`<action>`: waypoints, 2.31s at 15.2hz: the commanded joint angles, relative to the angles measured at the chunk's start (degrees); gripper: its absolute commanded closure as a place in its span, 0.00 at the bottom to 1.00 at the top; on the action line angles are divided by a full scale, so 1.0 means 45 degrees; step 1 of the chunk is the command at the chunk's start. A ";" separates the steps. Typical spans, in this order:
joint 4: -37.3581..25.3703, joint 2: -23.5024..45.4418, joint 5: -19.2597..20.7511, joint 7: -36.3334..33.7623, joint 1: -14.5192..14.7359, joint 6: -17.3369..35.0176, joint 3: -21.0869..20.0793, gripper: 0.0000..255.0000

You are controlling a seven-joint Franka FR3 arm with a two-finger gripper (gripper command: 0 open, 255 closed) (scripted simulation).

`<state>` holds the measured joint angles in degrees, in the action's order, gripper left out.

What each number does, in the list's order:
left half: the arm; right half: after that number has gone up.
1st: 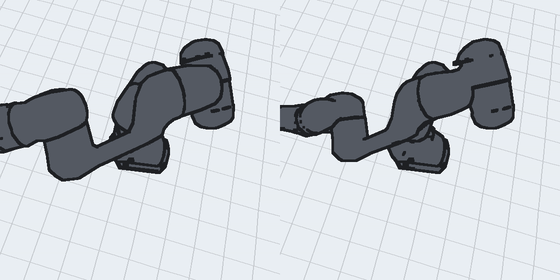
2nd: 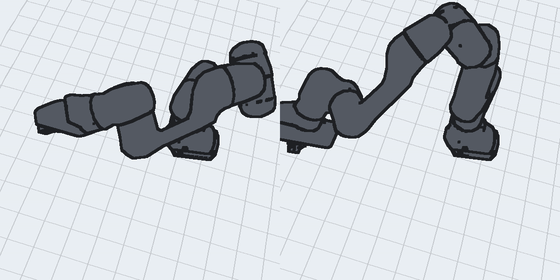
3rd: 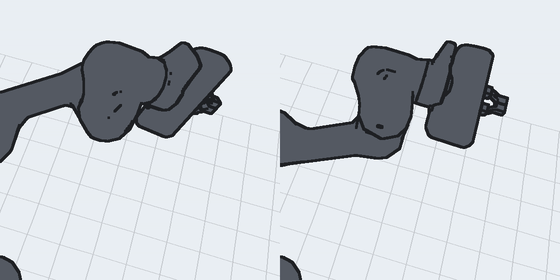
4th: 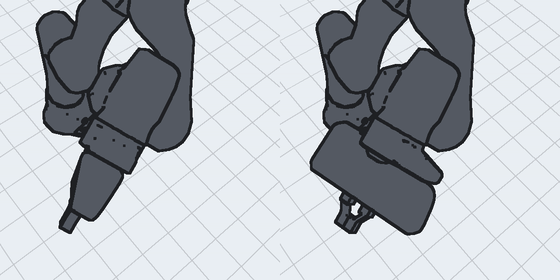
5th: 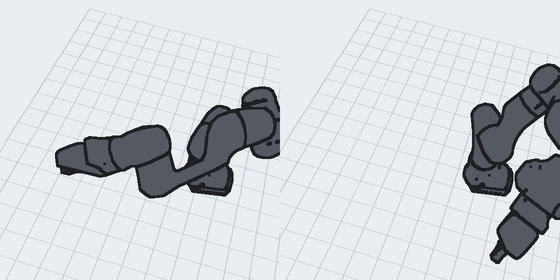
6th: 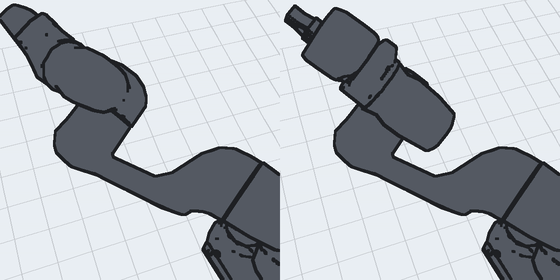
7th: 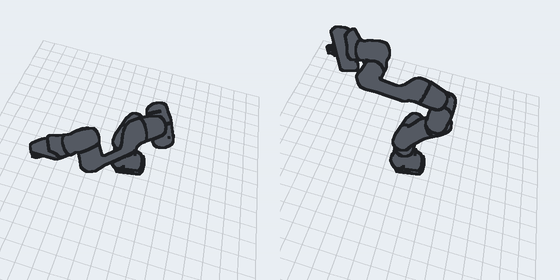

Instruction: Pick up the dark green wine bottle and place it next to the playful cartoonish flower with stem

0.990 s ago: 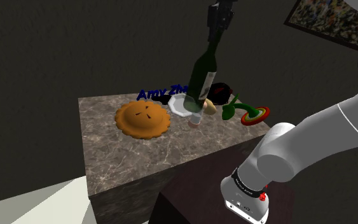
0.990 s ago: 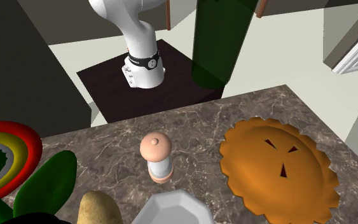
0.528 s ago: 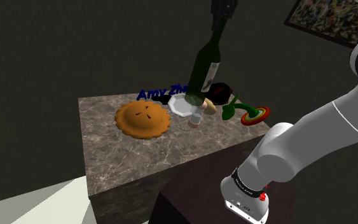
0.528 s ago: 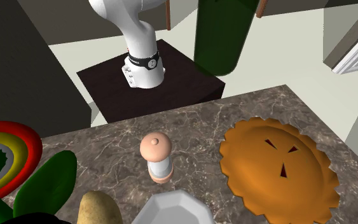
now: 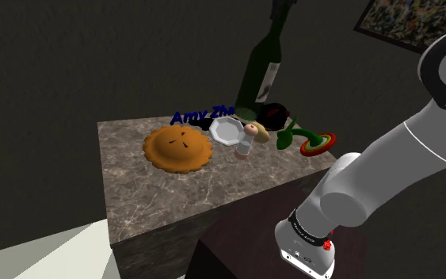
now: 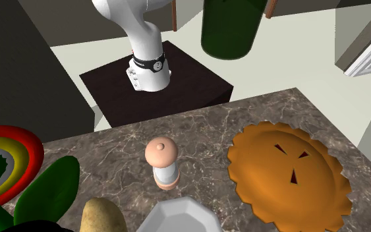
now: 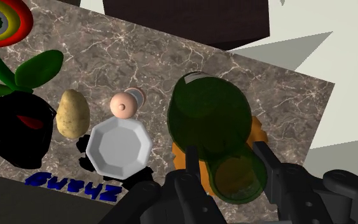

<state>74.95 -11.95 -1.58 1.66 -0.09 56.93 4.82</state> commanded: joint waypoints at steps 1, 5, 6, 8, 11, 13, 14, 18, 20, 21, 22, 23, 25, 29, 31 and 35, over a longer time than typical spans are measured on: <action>-0.0834 0.0353 -0.0042 -0.0021 0.0005 -0.0480 0.0010 1.00; -0.2774 0.1239 -0.0139 0.0003 -0.0017 -0.1539 0.0083 1.00; -0.3338 0.1505 -0.0172 0.0011 -0.0029 -0.1839 0.0106 1.00; -0.4620 0.2123 -0.0260 0.0032 -0.0065 -0.2507 0.0163 1.00; -0.7361 0.3502 -0.0513 0.0074 -0.0201 -0.3881 0.0298 1.00; -0.6754 0.3170 -0.0398 0.0451 -0.0364 -0.3617 0.0415 1.00; -0.5480 0.2513 -0.0215 0.0797 -0.0459 -0.3007 0.0518 1.00; -0.2235 0.0939 0.0324 0.2098 -0.0892 -0.1345 0.1046 1.00; -0.1094 0.0444 0.0557 0.2714 -0.1098 -0.0694 0.1351 1.00; -0.0593 0.0241 0.0668 0.3015 -0.1200 -0.0390 0.1508 1.00; -0.0130 0.0065 0.0777 0.3312 -0.1302 -0.0096 0.1670 1.00; 0.0299 -0.0087 0.0883 0.3606 -0.1402 0.0189 0.1834 1.00; 0.1069 -0.0328 0.1086 0.4184 -0.1593 0.0741 0.2178 1.00; 0.2310 -0.0577 0.1449 0.5312 -0.1963 0.1792 0.2905 1.00; 0.2802 -0.0594 0.1600 0.5870 -0.2154 0.2302 0.3279 1.00; 0.3515 -0.0442 0.1813 0.6905 -0.2506 0.3234 0.4002 1.00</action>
<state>89.92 -13.95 6.32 31.53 -10.99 70.48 22.05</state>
